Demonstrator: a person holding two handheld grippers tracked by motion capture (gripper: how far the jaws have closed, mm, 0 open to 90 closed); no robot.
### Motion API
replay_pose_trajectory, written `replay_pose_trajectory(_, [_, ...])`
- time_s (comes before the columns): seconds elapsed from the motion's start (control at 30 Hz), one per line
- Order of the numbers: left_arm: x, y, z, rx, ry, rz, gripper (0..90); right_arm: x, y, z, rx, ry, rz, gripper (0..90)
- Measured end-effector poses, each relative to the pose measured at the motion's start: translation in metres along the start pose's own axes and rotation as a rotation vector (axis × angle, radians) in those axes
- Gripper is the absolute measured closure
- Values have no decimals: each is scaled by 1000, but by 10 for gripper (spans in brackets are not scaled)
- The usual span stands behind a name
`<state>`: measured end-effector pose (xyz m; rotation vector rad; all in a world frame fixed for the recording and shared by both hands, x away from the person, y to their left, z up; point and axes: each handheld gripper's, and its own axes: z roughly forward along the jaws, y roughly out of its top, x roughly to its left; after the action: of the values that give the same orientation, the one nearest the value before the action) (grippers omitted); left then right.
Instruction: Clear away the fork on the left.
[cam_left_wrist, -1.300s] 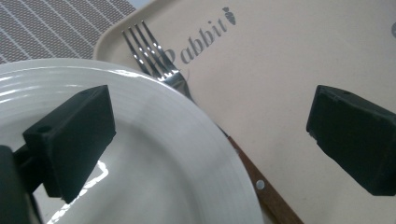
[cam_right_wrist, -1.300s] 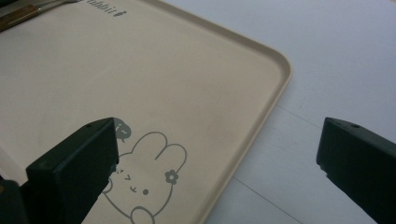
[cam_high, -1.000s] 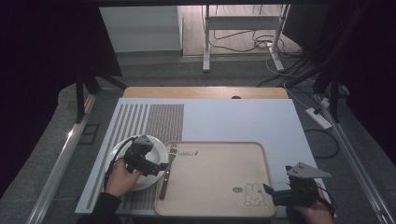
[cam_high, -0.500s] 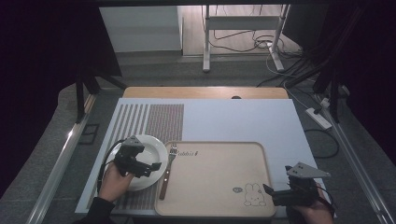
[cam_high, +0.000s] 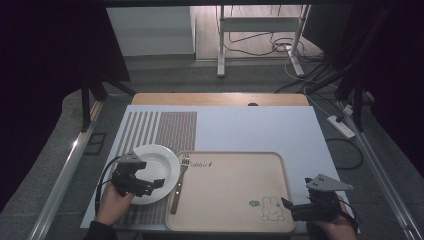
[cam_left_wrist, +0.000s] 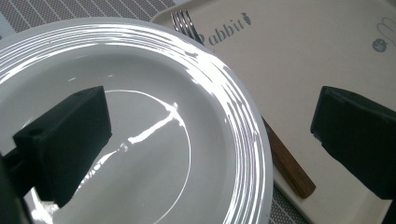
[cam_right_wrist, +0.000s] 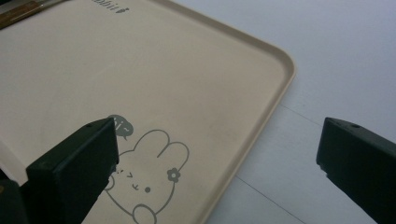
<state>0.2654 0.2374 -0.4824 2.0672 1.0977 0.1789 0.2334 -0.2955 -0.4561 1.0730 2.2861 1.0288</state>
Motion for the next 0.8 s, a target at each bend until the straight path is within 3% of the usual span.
replay_pose_trajectory(0.8, [-2,-44,-32,-55,-14,-96,0,1,1,1,6,-2,-11,0])
